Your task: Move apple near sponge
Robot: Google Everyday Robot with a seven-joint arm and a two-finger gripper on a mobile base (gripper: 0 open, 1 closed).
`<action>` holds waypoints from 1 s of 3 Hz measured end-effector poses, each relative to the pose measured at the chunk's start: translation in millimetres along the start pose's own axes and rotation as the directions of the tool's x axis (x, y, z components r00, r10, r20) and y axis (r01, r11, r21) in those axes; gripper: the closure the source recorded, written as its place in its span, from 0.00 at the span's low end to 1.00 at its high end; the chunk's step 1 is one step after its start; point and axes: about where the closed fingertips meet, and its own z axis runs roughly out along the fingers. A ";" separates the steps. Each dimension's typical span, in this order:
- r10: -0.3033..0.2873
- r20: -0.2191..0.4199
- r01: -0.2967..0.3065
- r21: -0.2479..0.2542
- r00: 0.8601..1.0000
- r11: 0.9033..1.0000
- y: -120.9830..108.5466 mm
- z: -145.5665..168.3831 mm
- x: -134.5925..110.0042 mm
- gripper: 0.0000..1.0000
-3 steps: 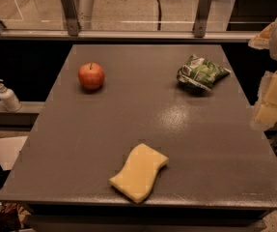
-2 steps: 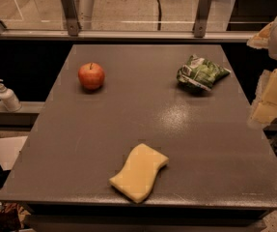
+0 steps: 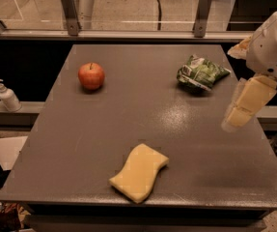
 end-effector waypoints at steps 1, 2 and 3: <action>-0.011 0.078 0.012 -0.023 0.997 1.000 1.4 25.9 -22.9 0.00; 0.014 0.181 -0.003 -0.064 0.983 0.998 -5.8 53.2 -48.9 0.00; 0.014 0.181 -0.002 -0.064 0.983 0.998 -5.7 53.2 -49.0 0.00</action>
Offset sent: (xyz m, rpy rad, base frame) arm 0.0558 0.0873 -0.0435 0.3135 0.0206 0.0701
